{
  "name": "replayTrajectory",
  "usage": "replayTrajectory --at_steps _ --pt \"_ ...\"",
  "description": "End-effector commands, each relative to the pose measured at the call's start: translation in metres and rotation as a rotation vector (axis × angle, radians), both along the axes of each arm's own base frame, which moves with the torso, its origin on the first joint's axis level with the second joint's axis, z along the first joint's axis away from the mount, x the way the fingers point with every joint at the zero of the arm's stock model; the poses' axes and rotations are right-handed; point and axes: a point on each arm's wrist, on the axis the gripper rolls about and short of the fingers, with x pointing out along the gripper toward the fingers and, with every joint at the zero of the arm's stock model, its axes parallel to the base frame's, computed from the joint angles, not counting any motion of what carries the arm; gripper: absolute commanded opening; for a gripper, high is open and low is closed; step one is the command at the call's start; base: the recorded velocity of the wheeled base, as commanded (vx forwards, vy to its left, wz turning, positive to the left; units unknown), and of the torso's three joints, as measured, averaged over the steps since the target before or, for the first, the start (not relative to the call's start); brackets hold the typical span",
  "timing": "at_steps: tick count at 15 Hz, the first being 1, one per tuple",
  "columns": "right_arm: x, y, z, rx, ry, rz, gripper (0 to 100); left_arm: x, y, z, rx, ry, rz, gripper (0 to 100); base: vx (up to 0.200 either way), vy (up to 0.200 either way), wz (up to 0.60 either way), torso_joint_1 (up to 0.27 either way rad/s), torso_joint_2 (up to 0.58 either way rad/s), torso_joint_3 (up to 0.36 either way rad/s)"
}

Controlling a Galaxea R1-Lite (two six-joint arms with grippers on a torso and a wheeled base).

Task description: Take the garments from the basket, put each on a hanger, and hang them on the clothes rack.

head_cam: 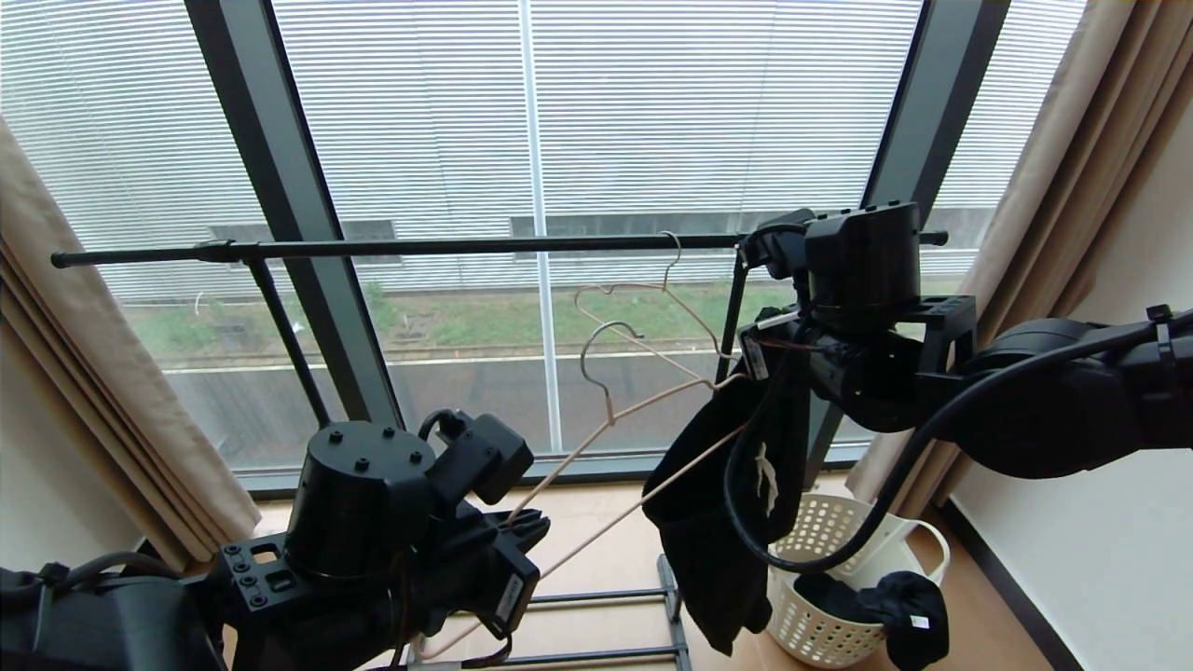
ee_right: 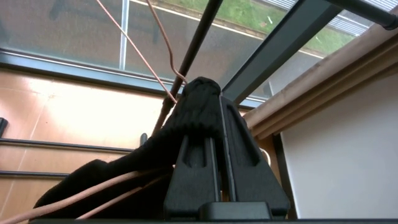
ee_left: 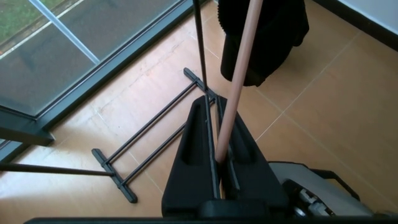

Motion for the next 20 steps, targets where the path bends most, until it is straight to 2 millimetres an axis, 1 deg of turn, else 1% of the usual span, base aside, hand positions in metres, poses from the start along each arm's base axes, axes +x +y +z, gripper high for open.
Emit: replayTrajectory --at_steps 1,4,6,8,11,13,16,19,20 --pt "-0.002 0.005 0.000 0.001 0.000 0.014 0 0.002 -0.002 -0.002 0.005 0.005 -0.001 0 0.000 0.000 0.00 0.000 0.00 0.000" --pt "-0.010 0.014 0.000 0.014 -0.009 0.012 0 0.006 -0.004 -0.001 0.001 0.001 0.007 0 0.000 0.000 0.00 0.000 0.00 0.000" --pt "-0.014 0.016 -0.001 0.012 -0.007 0.015 0 0.012 -0.001 0.001 -0.011 -0.005 0.049 0 0.000 0.000 0.00 0.000 0.00 0.000" --pt "-0.015 0.017 -0.002 0.011 -0.006 0.016 0 0.022 0.007 0.006 -0.036 -0.015 0.115 0 0.000 0.000 0.00 0.000 0.00 0.000" --pt "-0.022 0.022 0.000 0.013 -0.008 0.039 0 0.028 0.011 0.009 -0.042 -0.025 0.146 0 0.000 0.000 0.00 0.000 0.00 0.000" --pt "-0.027 0.026 -0.002 0.009 -0.004 0.055 0 0.029 0.011 0.007 -0.043 -0.019 0.147 0 0.000 0.000 0.00 0.000 0.00 0.000" --pt "-0.029 0.029 -0.001 0.024 -0.007 0.061 0 0.022 0.003 0.004 -0.034 -0.010 0.111 0 0.000 0.000 0.00 0.000 0.00 0.000" --pt "-0.035 0.039 0.001 0.055 -0.033 0.083 0 0.020 -0.003 0.001 -0.026 0.000 0.092 0 0.000 0.000 0.00 0.000 0.00 0.000" --pt "-0.040 0.045 0.002 0.063 -0.054 0.083 0 0.020 -0.005 -0.002 -0.020 0.006 0.084 0 0.000 0.000 0.00 0.000 0.00 0.000"
